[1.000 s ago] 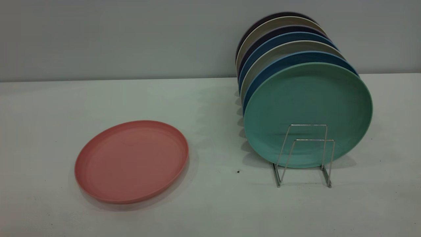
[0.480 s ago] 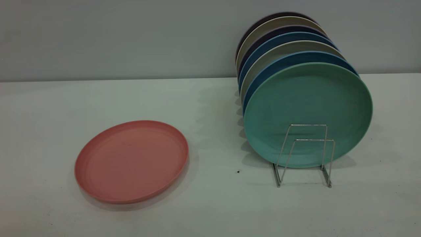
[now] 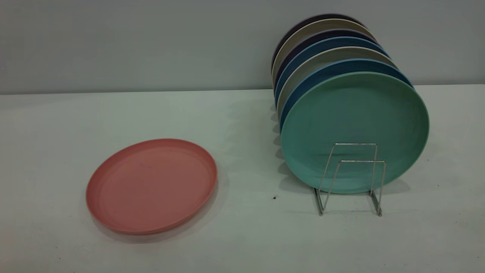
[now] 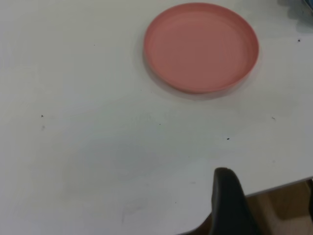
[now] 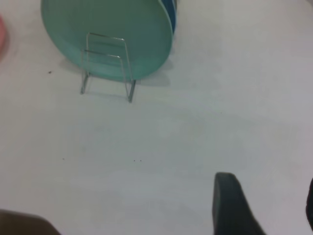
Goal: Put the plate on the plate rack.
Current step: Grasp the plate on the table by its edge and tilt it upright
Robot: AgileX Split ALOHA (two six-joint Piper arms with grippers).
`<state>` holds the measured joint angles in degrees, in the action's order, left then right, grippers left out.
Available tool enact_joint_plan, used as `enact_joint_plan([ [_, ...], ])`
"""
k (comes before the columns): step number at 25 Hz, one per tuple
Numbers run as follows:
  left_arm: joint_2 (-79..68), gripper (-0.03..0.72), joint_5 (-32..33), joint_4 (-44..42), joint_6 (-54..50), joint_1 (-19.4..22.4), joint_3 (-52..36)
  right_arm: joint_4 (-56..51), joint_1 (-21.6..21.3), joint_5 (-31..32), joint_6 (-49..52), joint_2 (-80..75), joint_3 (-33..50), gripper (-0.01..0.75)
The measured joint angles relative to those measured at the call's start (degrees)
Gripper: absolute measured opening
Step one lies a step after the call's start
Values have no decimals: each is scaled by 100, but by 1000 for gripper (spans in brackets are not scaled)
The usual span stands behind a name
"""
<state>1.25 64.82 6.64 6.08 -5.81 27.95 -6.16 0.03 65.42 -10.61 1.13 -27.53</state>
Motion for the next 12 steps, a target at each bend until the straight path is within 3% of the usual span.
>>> enact_joint_plan([
  [12,0,425,0,111,13,0,0,-216,0,0,12,0,0,384],
])
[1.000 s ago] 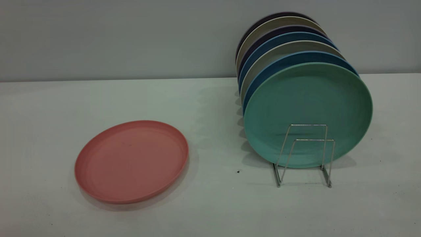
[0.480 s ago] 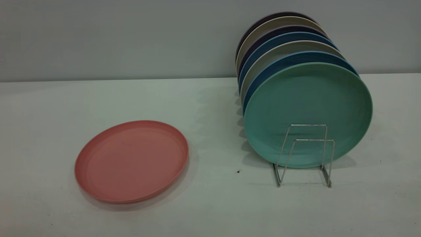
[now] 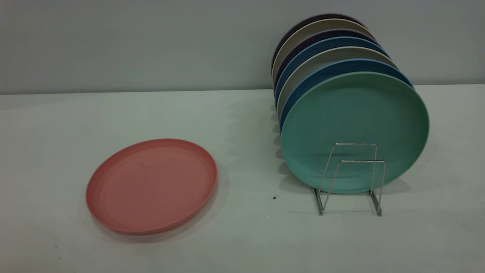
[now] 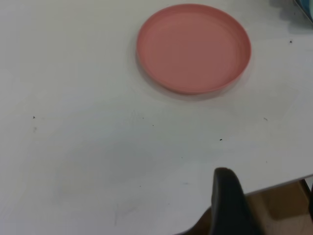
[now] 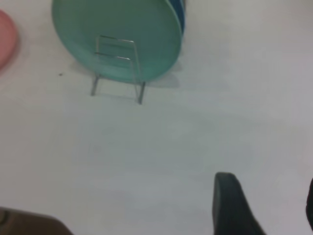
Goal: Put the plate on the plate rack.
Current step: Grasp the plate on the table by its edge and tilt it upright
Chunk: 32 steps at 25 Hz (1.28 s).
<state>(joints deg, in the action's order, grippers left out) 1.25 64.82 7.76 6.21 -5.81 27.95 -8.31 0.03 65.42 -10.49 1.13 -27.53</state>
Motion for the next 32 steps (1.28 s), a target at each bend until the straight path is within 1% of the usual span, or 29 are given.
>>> enact_joint_plan([
  [9,0,425,-5,-21,-101,0,-5,-212,0,-57,0,0,0,384],
  [13,-258,425,-165,-61,-621,0,111,-420,0,-597,0,-35,-188,384],
  [18,-1590,425,-301,55,-528,0,170,-792,0,-1068,6,-1053,-313,384],
  [24,-3554,425,-1155,772,165,0,562,-1304,0,-1984,-120,-2537,-313,384],
  [29,-5475,425,-1758,965,605,0,1211,-1404,0,-2649,-586,-3820,-313,384],
  [32,-6499,417,-2171,1229,870,0,1530,-1526,0,-2939,-1023,-4456,-313,384],
])
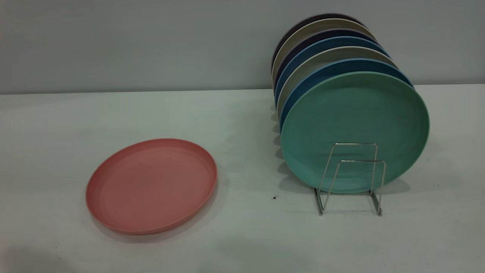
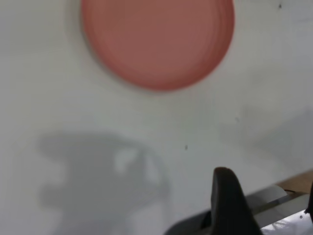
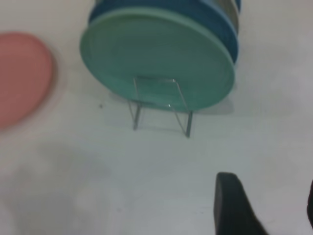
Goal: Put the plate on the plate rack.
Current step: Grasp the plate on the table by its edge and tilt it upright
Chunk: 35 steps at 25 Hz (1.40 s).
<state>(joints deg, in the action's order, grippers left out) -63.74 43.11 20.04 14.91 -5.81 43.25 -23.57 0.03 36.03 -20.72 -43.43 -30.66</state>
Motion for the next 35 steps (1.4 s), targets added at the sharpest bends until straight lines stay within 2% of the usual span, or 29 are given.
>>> enact_joint_plan([
  [3,-923,402,-327,527,377,160,257,-64,0,-164,-369,-521,0,384],
  [9,-2351,378,-506,2460,2218,1353,478,-114,0,-591,-501,-1105,0,384],
  [14,-3132,377,-780,2951,2861,2046,515,-320,0,-991,-630,-1551,0,384],
  [19,-3963,377,-1168,3270,3375,2110,523,-1113,0,-1143,-1244,-2300,-102,384],
  [27,-4961,377,-1602,4684,4807,2110,579,-2505,0,-1291,-2643,-2899,-111,384],
  [35,-5568,377,-1743,5139,5111,2097,901,-3116,0,-1408,-3257,-2990,-125,384],
])
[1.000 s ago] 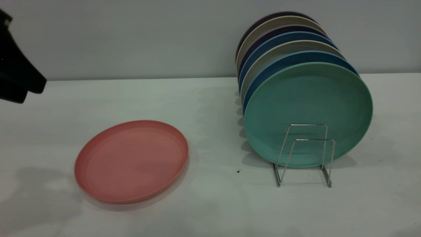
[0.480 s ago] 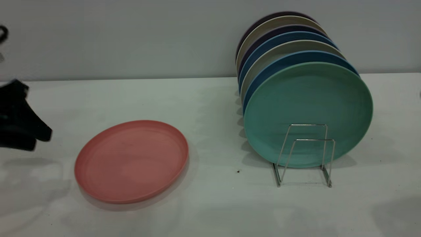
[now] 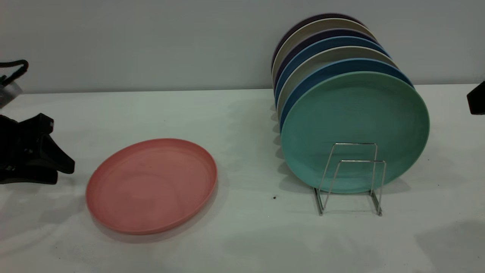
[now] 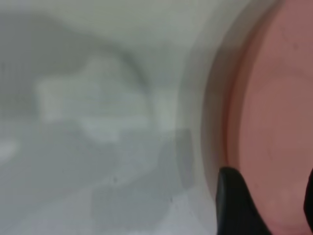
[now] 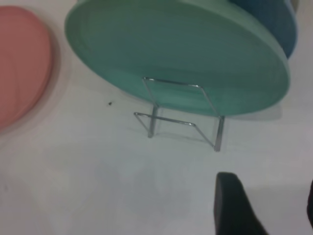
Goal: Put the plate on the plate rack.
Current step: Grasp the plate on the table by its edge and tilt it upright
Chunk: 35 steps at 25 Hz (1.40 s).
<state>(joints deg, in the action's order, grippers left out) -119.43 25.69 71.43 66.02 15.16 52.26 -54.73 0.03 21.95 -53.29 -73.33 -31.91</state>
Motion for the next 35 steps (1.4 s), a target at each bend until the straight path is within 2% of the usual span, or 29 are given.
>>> enact_joint_plan([
  [3,-212,377,-49,29,7,-106,142,-222,0,-42,-235,-131,-25,384],
  [10,-466,377,-441,52,25,-638,332,-712,0,-138,-738,-252,-25,384],
  [21,-788,368,-605,79,25,-685,412,-1389,0,-186,-1358,-252,-25,384],
  [24,-793,295,-610,79,52,-685,412,-1454,0,-186,-1413,-252,-25,384],
  [29,-793,57,-610,103,194,-685,412,-1477,0,-186,-1418,-252,-25,384],
  [31,-793,22,-611,123,249,-685,412,-1477,0,-186,-1418,-252,-25,384],
  [35,-793,16,-616,118,299,-685,412,-1481,0,-186,-1418,-252,-25,384],
])
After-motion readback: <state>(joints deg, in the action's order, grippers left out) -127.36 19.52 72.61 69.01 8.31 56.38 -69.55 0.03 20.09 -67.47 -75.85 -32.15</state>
